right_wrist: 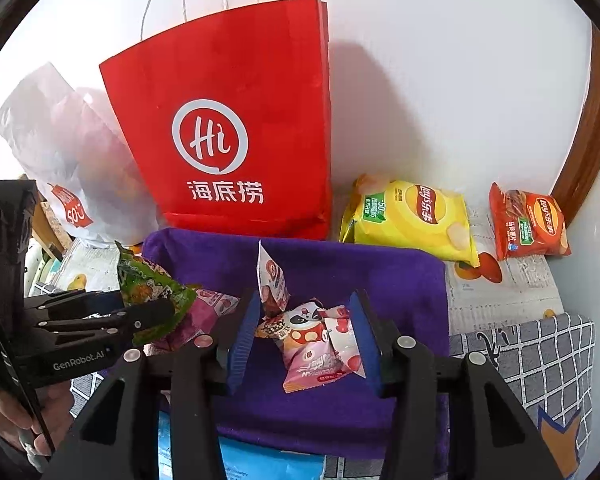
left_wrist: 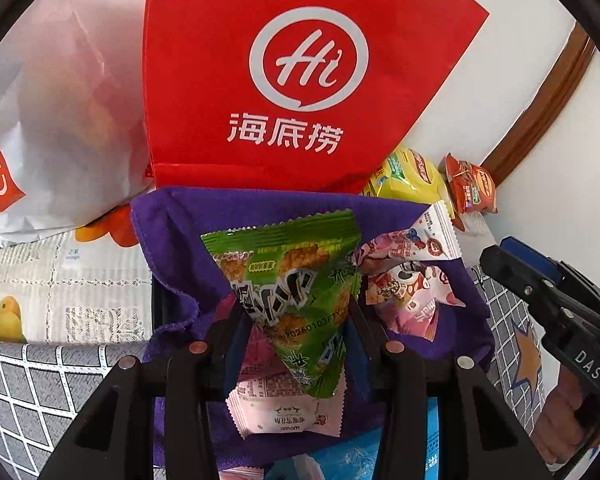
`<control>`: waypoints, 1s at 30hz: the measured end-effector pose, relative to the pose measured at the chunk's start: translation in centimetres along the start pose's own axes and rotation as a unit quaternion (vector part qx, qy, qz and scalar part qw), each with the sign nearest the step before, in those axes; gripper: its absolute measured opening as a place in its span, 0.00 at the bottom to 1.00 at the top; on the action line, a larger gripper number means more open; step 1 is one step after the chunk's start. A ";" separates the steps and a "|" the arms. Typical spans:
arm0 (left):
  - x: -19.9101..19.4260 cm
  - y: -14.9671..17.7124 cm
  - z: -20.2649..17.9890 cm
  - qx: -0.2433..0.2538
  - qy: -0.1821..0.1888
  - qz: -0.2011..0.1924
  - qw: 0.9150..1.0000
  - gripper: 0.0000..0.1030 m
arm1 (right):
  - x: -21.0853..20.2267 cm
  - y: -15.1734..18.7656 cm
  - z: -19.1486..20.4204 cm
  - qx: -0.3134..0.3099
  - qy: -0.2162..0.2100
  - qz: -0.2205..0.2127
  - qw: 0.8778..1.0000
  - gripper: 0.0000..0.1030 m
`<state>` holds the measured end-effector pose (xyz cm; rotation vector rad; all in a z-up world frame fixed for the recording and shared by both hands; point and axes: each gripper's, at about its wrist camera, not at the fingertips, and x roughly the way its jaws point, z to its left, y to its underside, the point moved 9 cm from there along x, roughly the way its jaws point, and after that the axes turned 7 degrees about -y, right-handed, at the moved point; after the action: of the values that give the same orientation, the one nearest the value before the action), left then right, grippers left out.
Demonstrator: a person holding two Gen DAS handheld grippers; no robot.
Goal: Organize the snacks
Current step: 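Open the right tool to drop the candy stick while the left drops the green bag, then withdraw both tools from the towel back toward the snack pile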
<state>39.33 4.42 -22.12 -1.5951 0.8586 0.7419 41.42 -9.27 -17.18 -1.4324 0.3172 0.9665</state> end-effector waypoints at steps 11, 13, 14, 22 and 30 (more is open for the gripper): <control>0.4 0.4 -0.8 0.011 -0.002 0.012 1.000 0.61 | -0.3 0.1 0.4 -0.013 0.006 0.002 1.000 0.47; 0.0 0.1 -0.8 0.005 0.007 0.003 1.000 0.65 | -0.4 0.0 0.3 -0.012 0.008 0.001 1.000 0.47; -0.2 -0.1 -0.8 0.002 0.012 -0.001 1.000 0.67 | -0.4 0.0 0.3 -0.012 0.010 0.001 1.000 0.47; -2.6 -1.3 -1.5 0.005 0.045 -0.043 0.998 0.79 | -1.2 -0.4 0.3 -0.018 0.016 -0.010 1.000 0.49; -3.8 -1.7 -1.6 0.002 0.049 -0.054 0.997 0.79 | -1.7 -0.5 0.7 -0.025 0.017 -0.013 0.999 0.49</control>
<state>38.79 3.59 -17.75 -1.6723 0.8353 0.5897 40.49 -9.15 -15.56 -1.4968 0.3013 0.9353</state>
